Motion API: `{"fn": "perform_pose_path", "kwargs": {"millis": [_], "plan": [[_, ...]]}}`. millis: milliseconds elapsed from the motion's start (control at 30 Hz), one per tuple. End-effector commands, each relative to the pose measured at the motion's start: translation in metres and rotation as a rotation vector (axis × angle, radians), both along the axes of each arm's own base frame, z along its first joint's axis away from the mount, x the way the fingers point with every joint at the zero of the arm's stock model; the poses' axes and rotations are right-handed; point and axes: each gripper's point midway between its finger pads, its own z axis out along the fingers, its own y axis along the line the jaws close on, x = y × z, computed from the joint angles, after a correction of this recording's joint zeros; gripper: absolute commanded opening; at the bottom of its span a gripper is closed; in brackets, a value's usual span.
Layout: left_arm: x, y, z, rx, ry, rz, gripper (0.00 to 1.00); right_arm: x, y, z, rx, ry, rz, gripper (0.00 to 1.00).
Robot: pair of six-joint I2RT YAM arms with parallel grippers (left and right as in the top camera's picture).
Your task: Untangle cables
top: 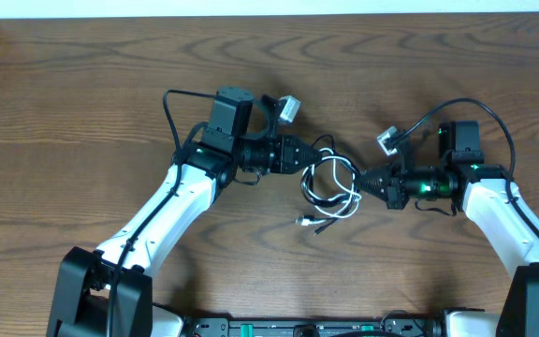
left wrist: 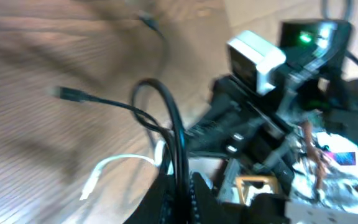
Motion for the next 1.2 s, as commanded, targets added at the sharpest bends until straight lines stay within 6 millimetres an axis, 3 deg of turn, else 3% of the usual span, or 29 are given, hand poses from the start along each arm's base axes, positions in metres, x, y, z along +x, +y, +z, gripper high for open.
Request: {"fn": "perform_pose_path", "kwargs": {"millis": [0,67,133,433,733,867,1167], "plan": [[0.008,0.01,-0.015,0.093,-0.003,0.069,0.32,-0.01,0.01,0.019,0.076,-0.066,0.083,0.01],[0.003,0.012,-0.019,0.11,-0.007,0.05,0.43,-0.012,0.01,0.018,0.076,-0.051,0.085,0.01],[-0.002,0.014,-0.024,0.13,-0.007,0.029,0.47,-0.014,0.01,0.017,0.076,-0.039,0.084,0.01],[-0.02,0.029,-0.058,0.309,0.023,0.018,0.47,-0.017,0.01,0.016,0.079,-0.001,0.074,0.01],[-0.031,0.013,-0.072,0.436,-0.055,-0.006,0.47,-0.019,0.011,0.015,0.078,0.015,0.074,0.01],[-0.03,0.003,-0.068,0.417,-0.065,0.012,0.47,-0.022,0.015,0.006,0.015,0.016,0.089,0.01],[-0.014,-0.022,-0.032,0.175,0.151,0.192,0.47,-0.025,0.027,-0.001,-0.037,-0.021,0.141,0.01]]}}
